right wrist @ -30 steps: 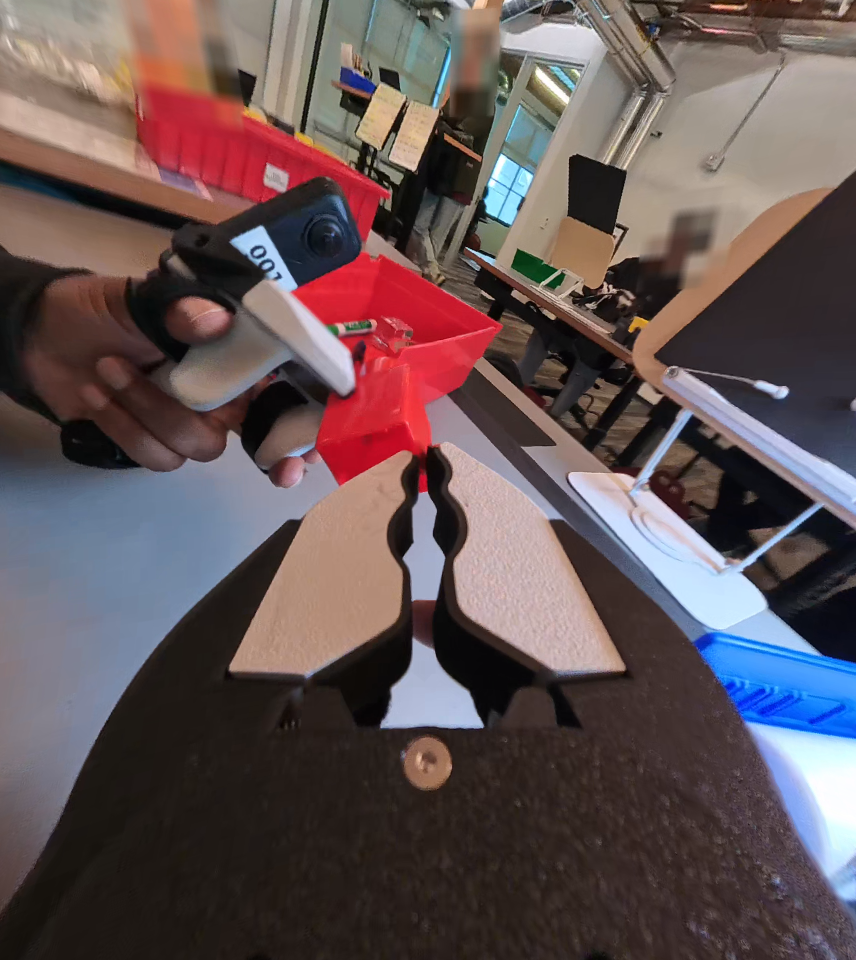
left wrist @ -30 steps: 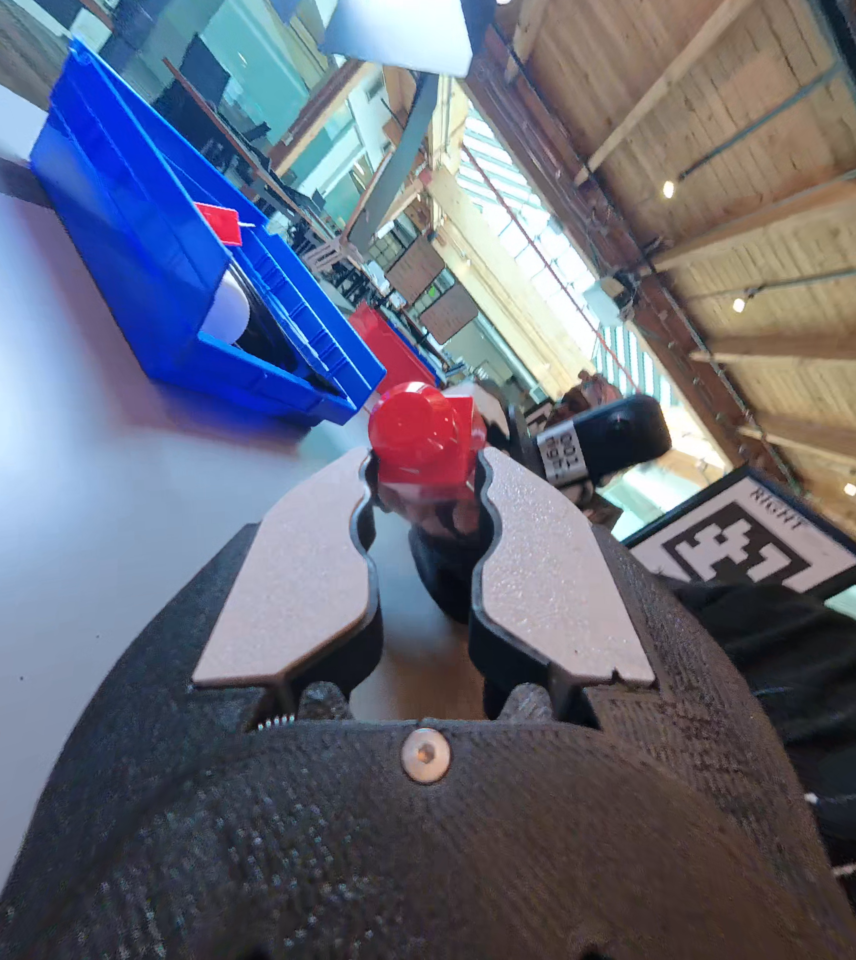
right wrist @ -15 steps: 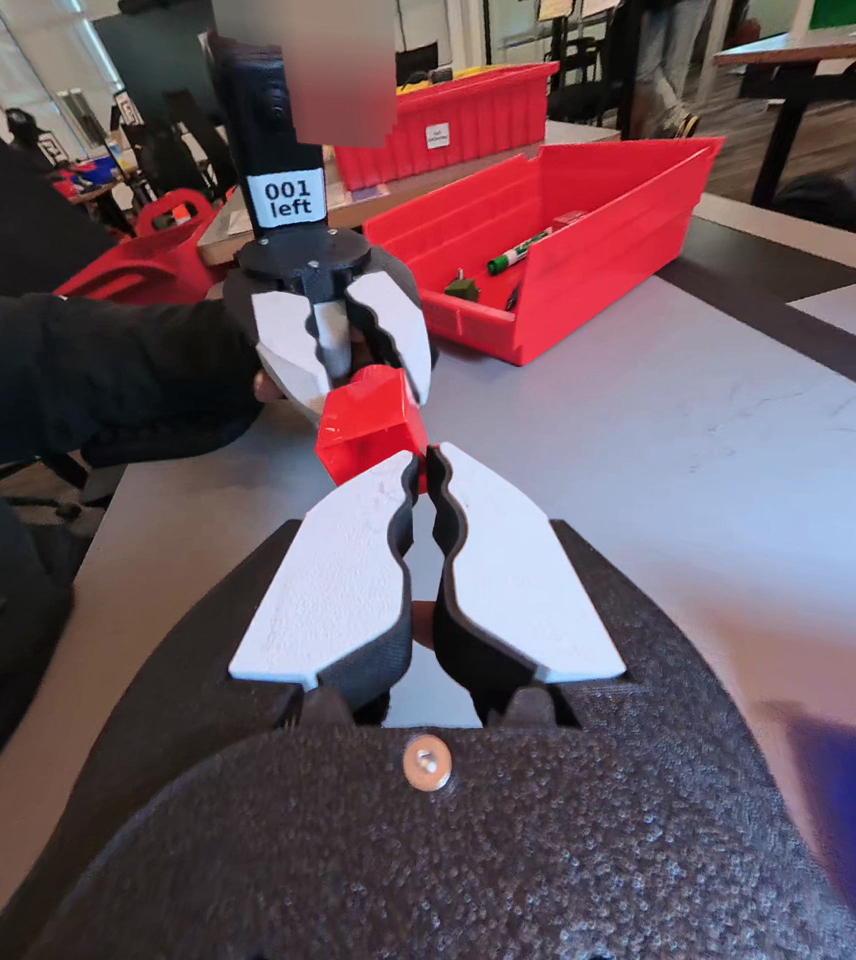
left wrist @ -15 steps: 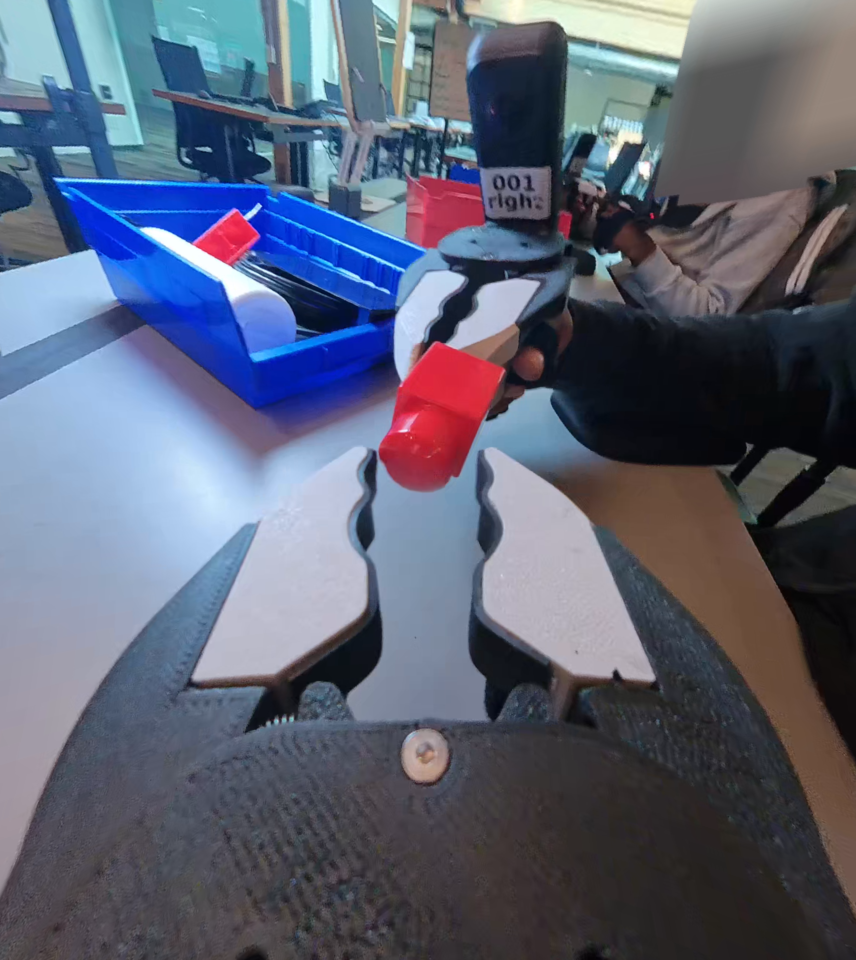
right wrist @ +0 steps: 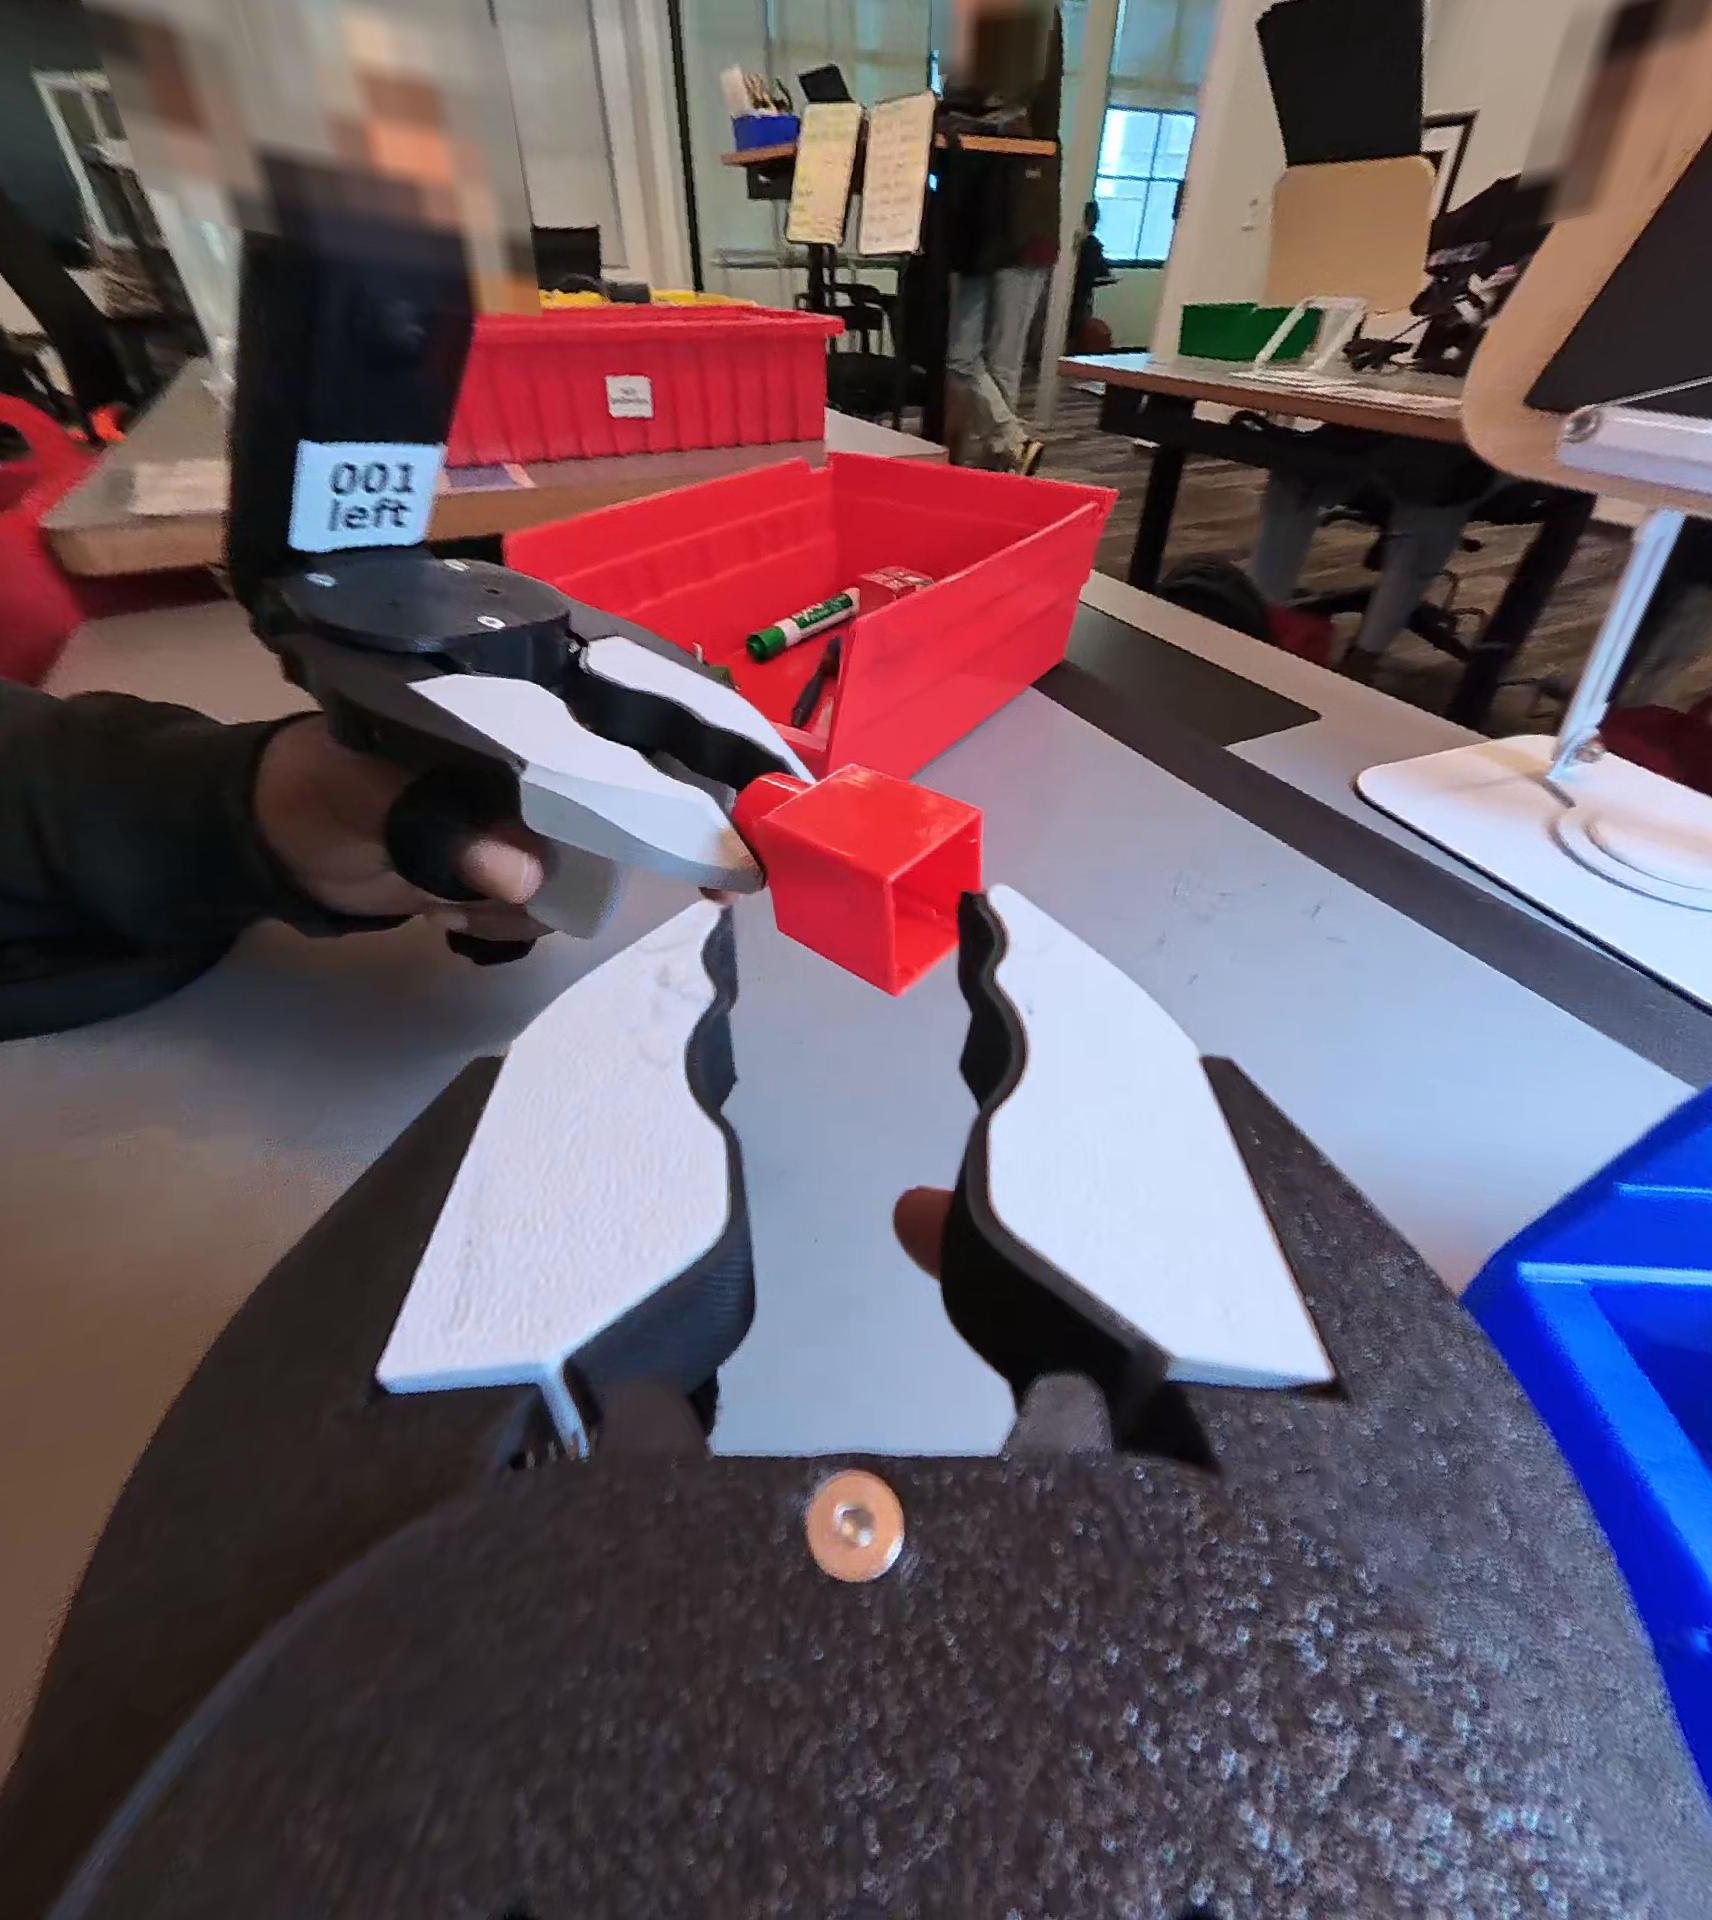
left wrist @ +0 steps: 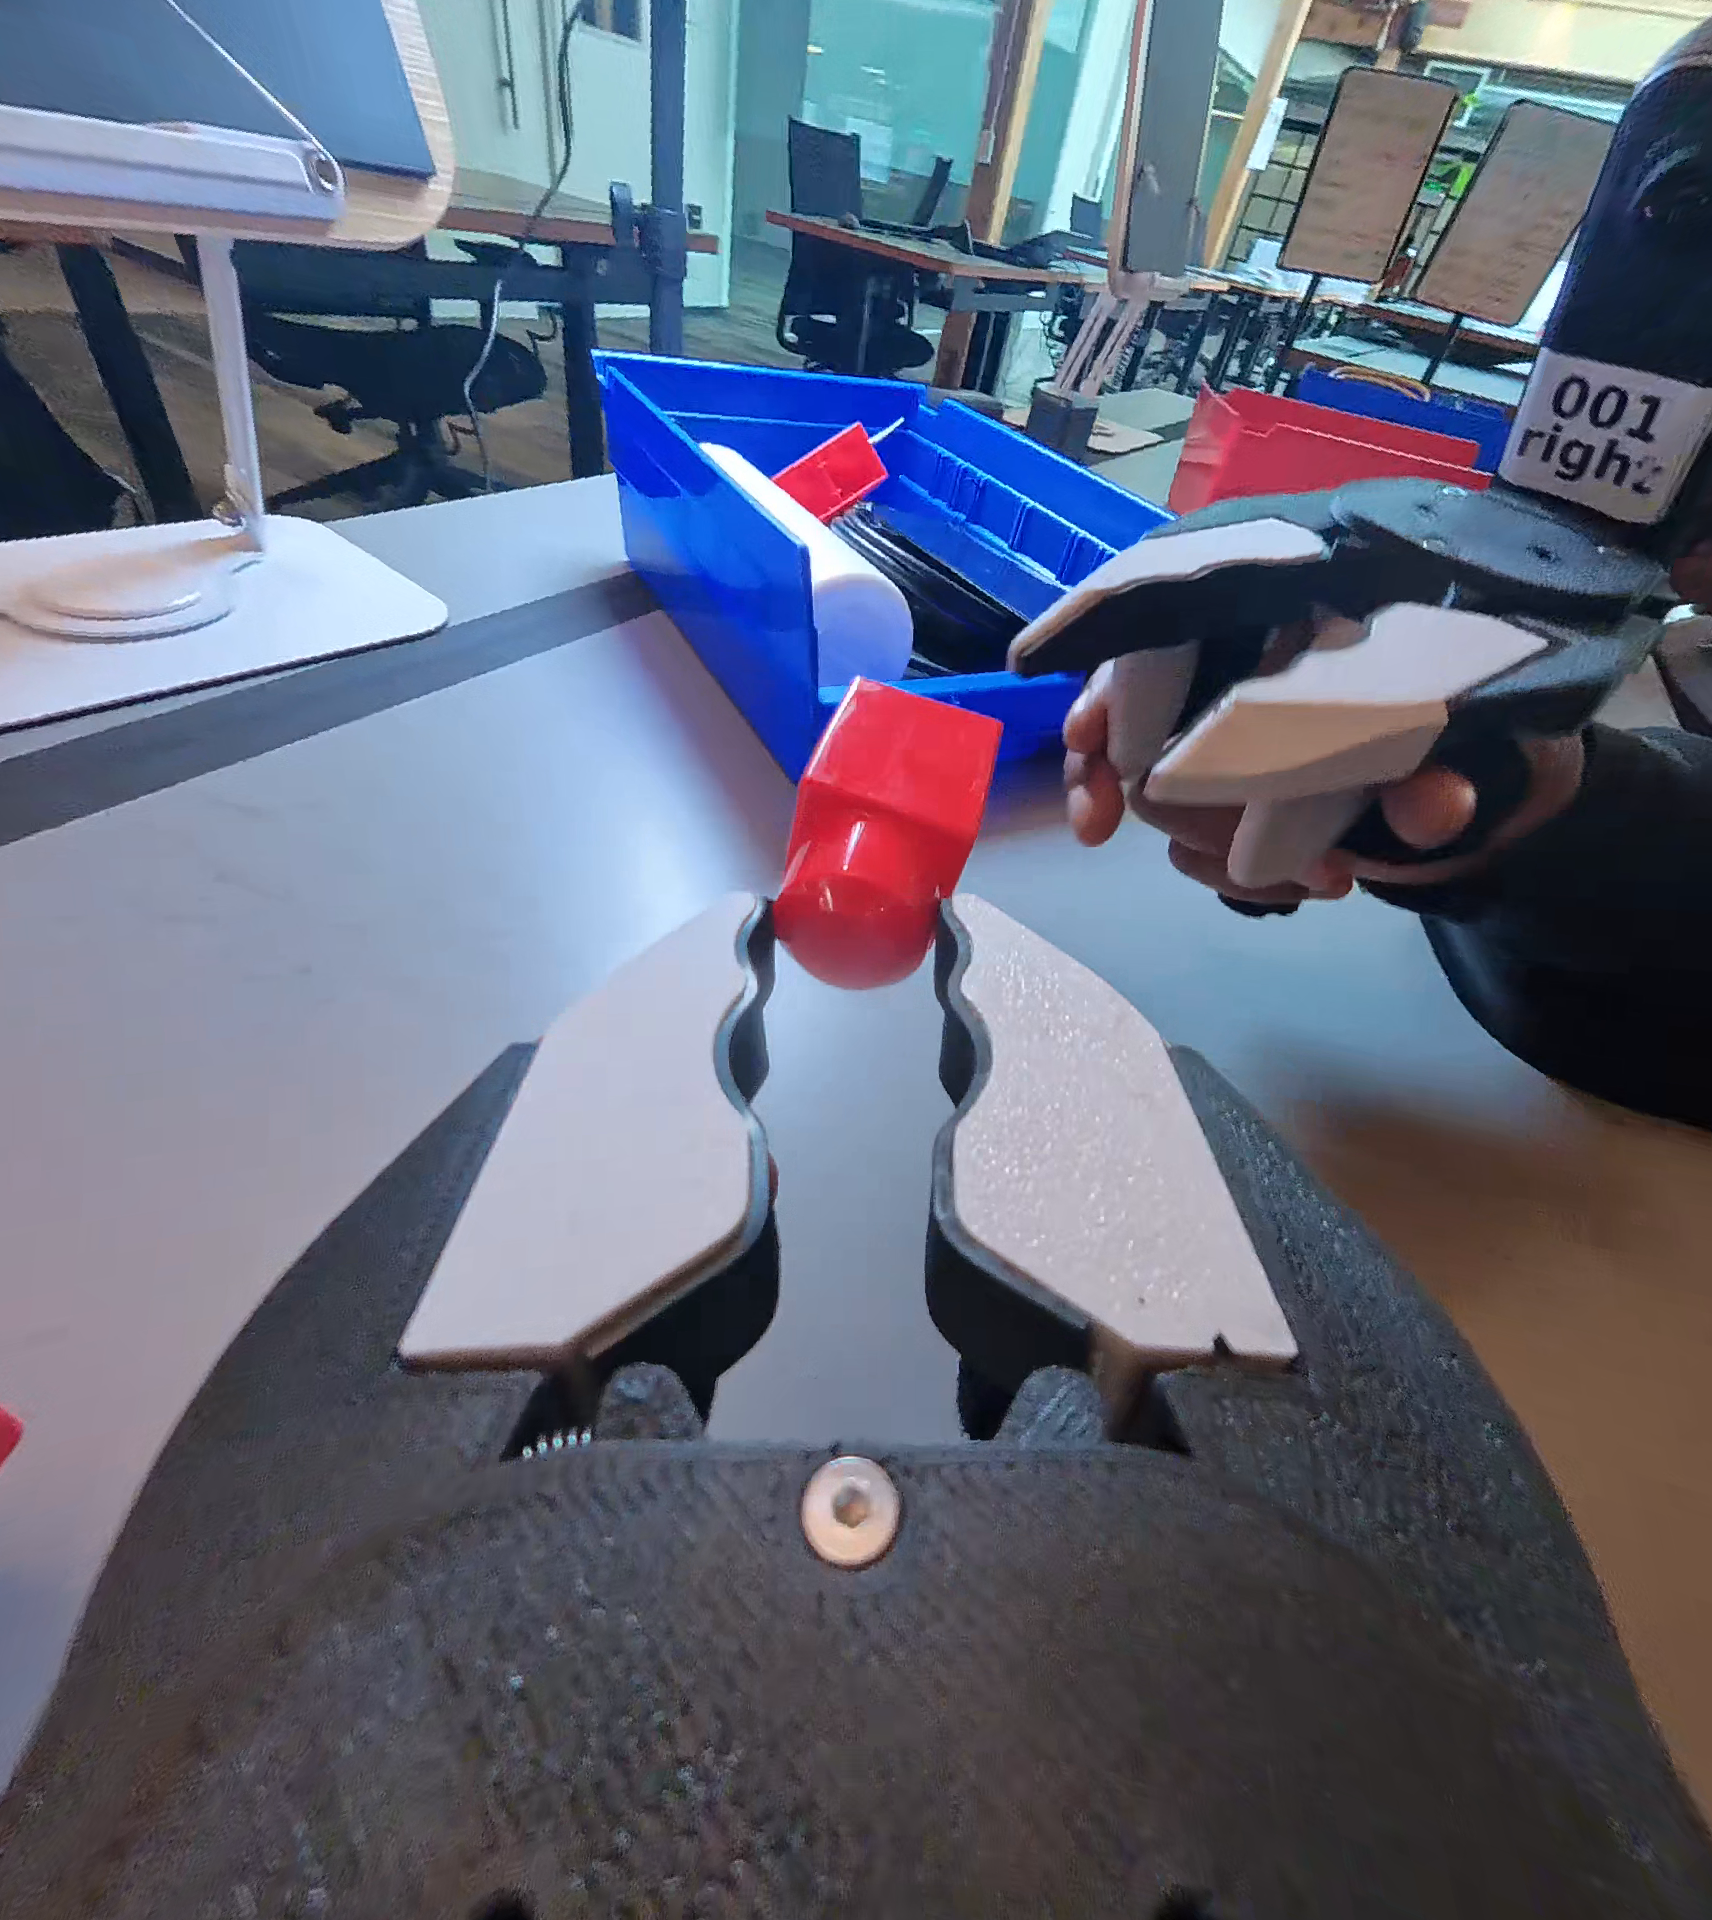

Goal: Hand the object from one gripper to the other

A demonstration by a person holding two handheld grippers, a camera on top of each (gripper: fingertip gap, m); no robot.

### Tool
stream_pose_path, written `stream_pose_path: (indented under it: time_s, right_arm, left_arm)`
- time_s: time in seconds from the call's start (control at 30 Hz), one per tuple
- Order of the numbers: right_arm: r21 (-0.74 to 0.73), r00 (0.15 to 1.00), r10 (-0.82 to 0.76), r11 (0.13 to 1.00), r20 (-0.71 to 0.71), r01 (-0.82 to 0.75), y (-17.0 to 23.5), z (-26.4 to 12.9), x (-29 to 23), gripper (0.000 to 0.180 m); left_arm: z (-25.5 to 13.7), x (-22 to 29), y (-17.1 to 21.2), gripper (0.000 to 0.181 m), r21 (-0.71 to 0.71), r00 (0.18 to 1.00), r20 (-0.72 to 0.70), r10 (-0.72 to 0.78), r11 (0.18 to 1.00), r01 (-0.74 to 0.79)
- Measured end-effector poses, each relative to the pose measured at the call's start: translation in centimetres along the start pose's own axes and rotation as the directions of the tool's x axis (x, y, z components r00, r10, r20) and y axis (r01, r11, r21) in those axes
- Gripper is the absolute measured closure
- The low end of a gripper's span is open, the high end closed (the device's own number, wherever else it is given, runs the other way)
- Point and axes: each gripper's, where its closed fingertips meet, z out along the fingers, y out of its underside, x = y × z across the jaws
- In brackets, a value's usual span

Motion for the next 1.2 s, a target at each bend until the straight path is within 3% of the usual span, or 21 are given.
stream_pose_path:
  time_s: [0.07, 0.17, 0.23, 0.37, 0.53, 0.63, 0.77, 0.93, 1.07, 1.2]
  right_arm:
    - [-0.012, 1.000, -0.010, 1.000, -0.020, 0.009, 0.5, 0.8, -0.5, 0.138]
    - [0.008, 1.000, -0.021, 1.000, 0.004, 0.021, 0.3, 0.9, -1.1, 0.156]
    - [0.034, 0.995, -0.014, 0.999, 0.095, 0.011, -0.4, 0.3, -2.0, 0.163]
    - [0.085, 0.924, 0.088, 0.988, 0.373, -0.129, -2.1, -1.7, -4.3, 0.174]
    - [0.001, 0.706, 0.218, 0.955, 0.674, -0.296, -2.5, -4.3, -7.1, 0.174]
    - [-0.089, 0.568, 0.277, 0.938, 0.775, -0.335, -2.0, -5.0, -8.9, 0.174]
    - [-0.182, 0.398, 0.323, 0.918, 0.858, -0.351, -1.6, -6.2, -11.1, 0.173]
    - [-0.247, 0.302, 0.348, 0.913, 0.887, -0.324, -1.0, -6.9, -12.5, 0.173]
    - [-0.271, 0.253, 0.351, 0.914, 0.901, -0.303, -0.8, -7.5, -13.4, 0.173]
    - [-0.264, 0.235, 0.348, 0.909, 0.908, -0.323, -0.9, -7.7, -13.4, 0.174]
  left_arm:
    - [0.2, 1.0, -0.1, 0.151, 0.013, 0.999, -0.011, 0.030, 0.999, -0.030]
    - [0.2, 2.4, -0.5, 0.151, 0.035, 0.996, -0.047, 0.074, 0.997, -0.072]
    - [-0.1, 3.0, -0.9, 0.151, 0.056, 0.989, -0.110, 0.095, 0.994, -0.089]
    - [-2.2, 5.6, -2.5, 0.141, 0.113, 0.908, -0.418, 0.027, 0.993, 0.023]
    - [-3.7, 6.8, -2.4, 0.140, 0.083, 0.807, -0.589, -0.031, 0.992, 0.098]
    - [-4.0, 8.4, -1.2, 0.134, 0.030, 0.741, -0.671, -0.032, 0.997, 0.070]
    - [-4.9, 11.5, -0.3, 0.125, -0.037, 0.606, -0.791, -0.083, 0.995, 0.088]
    - [-5.9, 14.4, -0.6, 0.118, -0.091, 0.450, -0.880, -0.150, 0.985, 0.150]
    - [-5.8, 15.2, 0.1, 0.127, -0.066, 0.475, -0.874, -0.099, 0.994, 0.086]
    - [-5.4, 15.3, 0.1, 0.119, -0.052, 0.509, -0.857, -0.073, 0.997, 0.055]
